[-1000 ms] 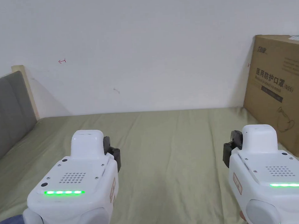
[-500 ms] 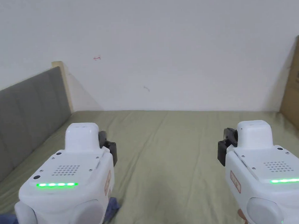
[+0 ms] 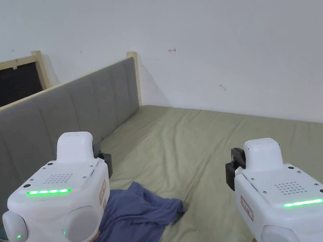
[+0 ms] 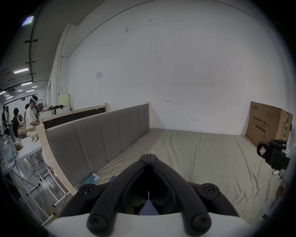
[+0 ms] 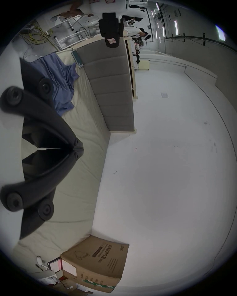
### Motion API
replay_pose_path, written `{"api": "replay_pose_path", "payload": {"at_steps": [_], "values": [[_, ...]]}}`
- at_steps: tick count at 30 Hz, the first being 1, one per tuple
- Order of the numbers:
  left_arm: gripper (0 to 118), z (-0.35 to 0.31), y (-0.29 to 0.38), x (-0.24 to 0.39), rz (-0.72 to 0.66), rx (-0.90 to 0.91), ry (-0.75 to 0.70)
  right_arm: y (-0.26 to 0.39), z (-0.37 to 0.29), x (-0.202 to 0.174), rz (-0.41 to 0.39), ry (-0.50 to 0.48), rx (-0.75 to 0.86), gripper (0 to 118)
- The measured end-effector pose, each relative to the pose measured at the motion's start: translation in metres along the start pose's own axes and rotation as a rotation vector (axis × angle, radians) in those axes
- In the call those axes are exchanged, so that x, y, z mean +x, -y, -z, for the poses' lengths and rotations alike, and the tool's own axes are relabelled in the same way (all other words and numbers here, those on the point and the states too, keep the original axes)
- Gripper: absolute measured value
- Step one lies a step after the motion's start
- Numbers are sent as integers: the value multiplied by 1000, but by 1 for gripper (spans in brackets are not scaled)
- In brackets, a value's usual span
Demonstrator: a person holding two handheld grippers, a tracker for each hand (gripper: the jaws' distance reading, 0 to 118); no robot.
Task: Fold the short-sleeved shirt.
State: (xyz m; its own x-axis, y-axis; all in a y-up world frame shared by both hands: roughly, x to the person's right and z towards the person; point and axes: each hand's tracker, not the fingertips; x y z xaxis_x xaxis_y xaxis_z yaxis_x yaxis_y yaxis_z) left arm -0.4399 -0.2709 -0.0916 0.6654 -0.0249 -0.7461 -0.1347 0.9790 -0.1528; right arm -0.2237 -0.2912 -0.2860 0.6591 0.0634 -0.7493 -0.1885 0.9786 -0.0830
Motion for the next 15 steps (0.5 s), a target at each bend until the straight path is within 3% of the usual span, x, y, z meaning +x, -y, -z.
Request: {"api": "replay_pose_path", "payload": {"at_steps": [6,7,11,15], "values": [[0,35,25,-6,-28,-105,-38,10,10,0,-3,-8,-38,0],[5,45,31,-9,-32,-136,-34,12,12,2,3,-8,-49,0],[107,88,64,-11,-54,-292,13,24,22,10,29,0,-89,0],[107,126,106,-4,-47,-456,57,39,33,17,52,13,-141,0]]}}
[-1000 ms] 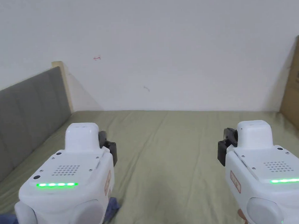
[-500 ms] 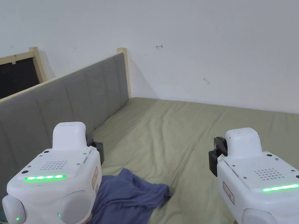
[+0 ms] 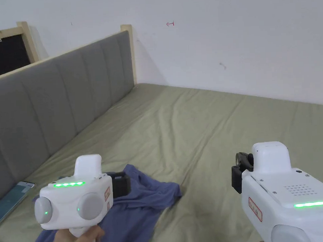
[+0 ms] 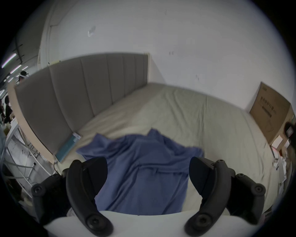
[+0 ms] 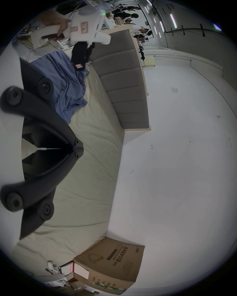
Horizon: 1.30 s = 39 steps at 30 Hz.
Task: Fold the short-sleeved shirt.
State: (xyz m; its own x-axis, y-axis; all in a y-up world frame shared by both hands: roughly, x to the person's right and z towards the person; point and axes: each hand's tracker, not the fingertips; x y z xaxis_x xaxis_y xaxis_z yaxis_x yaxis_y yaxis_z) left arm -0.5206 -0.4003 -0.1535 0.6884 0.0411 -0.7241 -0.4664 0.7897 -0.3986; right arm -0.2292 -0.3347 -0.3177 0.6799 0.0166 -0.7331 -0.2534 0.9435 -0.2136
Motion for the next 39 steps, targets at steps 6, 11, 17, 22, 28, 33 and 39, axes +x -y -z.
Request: {"api": "replay_pose_path", "payload": {"at_steps": [6,11,17,22,28,33,39], "values": [[107,87,45,10,48,-295,6,20,18,15,28,22,-80,0],[104,119,75,16,10,-409,15,33,26,34,64,47,-132,0],[31,97,57,16,-30,-371,-24,39,27,51,157,52,-153,0],[7,102,54,-1,-103,-394,0,43,26,53,159,54,-159,0],[6,72,37,-5,-207,-381,85,40,19,60,180,70,-158,0],[6,60,6,-7,-204,-317,134,33,4,74,227,95,-141,0],[6,26,-54,59,-147,-168,322,27,-16,99,272,140,-99,0]]}}
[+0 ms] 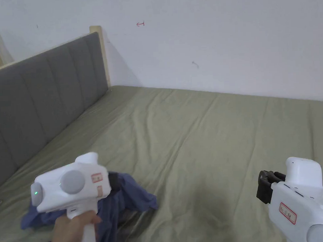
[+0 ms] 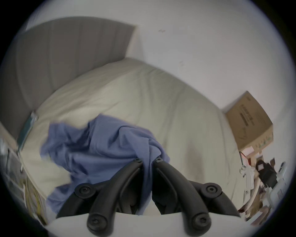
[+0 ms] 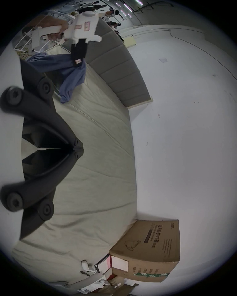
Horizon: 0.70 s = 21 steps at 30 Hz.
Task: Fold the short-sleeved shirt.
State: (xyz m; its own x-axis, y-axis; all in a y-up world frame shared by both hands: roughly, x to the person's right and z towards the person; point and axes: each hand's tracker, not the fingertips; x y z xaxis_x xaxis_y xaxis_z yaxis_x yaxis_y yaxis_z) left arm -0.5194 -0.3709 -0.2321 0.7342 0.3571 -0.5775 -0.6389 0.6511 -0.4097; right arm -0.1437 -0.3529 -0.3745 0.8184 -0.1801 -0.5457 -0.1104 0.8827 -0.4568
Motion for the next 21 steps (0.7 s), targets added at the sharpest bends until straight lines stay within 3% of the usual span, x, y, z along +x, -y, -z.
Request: {"api": "replay_pose_path", "payload": {"at_steps": [3,8,12,16,21], "values": [[6,-12,-17,77,191,59,62,-8,-17,16,20,36,38,0],[6,-35,-14,196,252,89,431,-24,-51,57,61,137,116,0],[6,-50,20,274,402,79,591,-31,-80,96,109,225,169,0],[6,-29,76,314,462,-24,647,-29,-106,135,147,307,193,0],[6,44,165,333,613,-249,511,-9,-119,174,213,391,162,0]]}}
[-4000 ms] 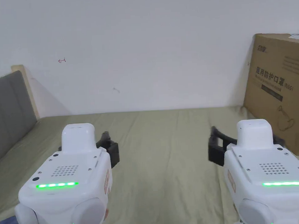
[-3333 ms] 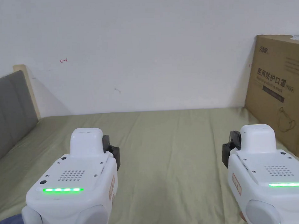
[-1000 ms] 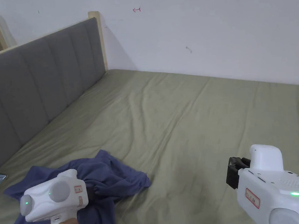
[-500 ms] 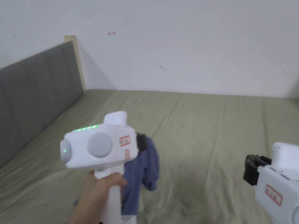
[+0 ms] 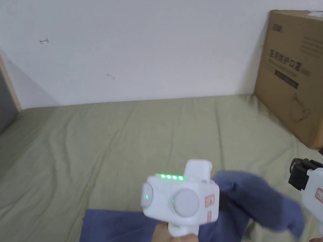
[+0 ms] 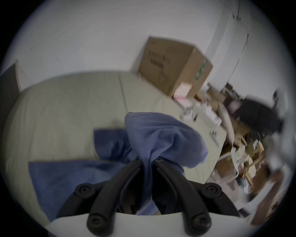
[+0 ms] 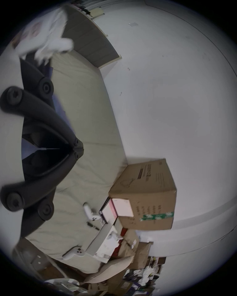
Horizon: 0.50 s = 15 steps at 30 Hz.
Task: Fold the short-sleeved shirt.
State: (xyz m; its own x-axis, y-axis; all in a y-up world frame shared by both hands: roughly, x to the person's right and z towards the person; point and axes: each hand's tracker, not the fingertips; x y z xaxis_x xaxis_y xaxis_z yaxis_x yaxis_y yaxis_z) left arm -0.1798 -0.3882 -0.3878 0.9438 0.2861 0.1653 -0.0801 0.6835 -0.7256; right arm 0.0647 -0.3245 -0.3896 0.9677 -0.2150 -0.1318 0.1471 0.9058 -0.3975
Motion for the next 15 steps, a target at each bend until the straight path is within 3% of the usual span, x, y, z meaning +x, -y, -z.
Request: {"api": "replay_pose_path", "payload": {"at_steps": [4,7,8,10,11,15], "values": [[6,62,50,7,-4,-201,55,18,6,20,29,40,-58,0],[8,71,69,14,45,-230,15,29,12,24,30,46,-95,0],[23,70,70,14,48,-232,4,32,14,24,30,43,-106,0],[84,67,67,13,46,-242,5,34,16,20,25,36,-121,0],[104,61,61,10,45,-249,5,35,18,18,22,31,-127,0],[104,24,42,2,48,-167,-12,37,20,5,3,-4,-139,0]]}}
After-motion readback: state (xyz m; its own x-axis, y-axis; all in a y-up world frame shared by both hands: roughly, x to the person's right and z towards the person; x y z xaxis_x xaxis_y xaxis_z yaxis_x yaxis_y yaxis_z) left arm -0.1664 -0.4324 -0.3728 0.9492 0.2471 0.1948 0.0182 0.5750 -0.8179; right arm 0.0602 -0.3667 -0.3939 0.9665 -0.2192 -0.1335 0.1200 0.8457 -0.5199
